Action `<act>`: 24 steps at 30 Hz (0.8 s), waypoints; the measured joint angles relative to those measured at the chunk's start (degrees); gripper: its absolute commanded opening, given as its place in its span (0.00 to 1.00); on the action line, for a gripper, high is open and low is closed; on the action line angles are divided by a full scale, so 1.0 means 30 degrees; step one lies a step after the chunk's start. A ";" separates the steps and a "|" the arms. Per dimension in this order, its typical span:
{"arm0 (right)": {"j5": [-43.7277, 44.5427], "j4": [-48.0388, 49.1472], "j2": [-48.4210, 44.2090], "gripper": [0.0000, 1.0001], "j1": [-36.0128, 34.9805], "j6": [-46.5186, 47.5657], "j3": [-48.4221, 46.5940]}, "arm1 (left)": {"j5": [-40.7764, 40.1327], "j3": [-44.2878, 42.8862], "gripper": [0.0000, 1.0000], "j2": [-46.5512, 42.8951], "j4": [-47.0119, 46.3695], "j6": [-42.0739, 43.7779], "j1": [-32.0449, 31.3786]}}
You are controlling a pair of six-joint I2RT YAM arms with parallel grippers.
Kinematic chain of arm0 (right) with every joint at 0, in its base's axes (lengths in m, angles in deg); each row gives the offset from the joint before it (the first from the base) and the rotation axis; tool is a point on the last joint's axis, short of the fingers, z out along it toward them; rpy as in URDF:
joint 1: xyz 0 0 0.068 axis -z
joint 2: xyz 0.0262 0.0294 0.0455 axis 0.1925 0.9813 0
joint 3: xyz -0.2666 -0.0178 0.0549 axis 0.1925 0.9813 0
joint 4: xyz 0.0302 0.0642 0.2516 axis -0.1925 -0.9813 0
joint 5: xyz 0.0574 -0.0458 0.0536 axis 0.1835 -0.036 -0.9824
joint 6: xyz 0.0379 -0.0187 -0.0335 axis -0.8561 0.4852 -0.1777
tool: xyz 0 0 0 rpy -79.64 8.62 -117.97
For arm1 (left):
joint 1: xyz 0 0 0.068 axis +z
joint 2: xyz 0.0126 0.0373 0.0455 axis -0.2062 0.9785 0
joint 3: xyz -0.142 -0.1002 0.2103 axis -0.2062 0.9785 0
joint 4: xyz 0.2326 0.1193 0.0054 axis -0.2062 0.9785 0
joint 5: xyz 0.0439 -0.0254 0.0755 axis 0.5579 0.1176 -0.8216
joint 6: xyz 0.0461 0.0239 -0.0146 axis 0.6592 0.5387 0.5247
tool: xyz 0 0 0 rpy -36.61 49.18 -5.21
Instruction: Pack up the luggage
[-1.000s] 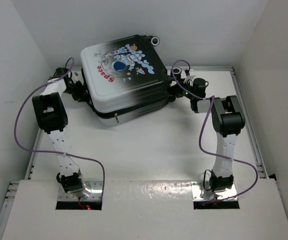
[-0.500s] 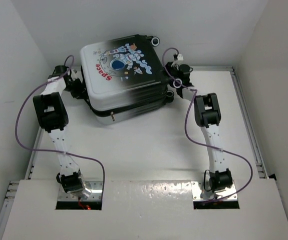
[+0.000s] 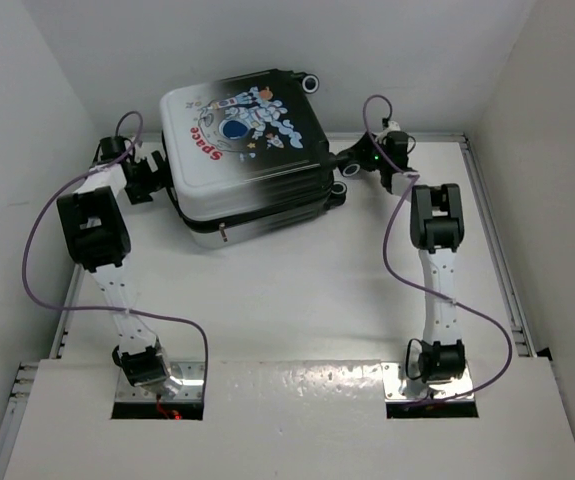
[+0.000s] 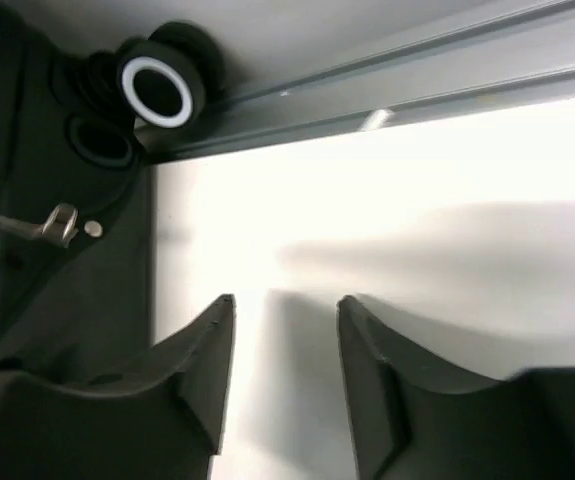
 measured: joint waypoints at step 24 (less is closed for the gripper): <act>-0.5238 -0.8225 -0.1399 0.00 -0.1756 -0.1413 0.0517 | -0.1093 0.9763 1.00 -1.2801 -0.4051 -0.2171 0.1479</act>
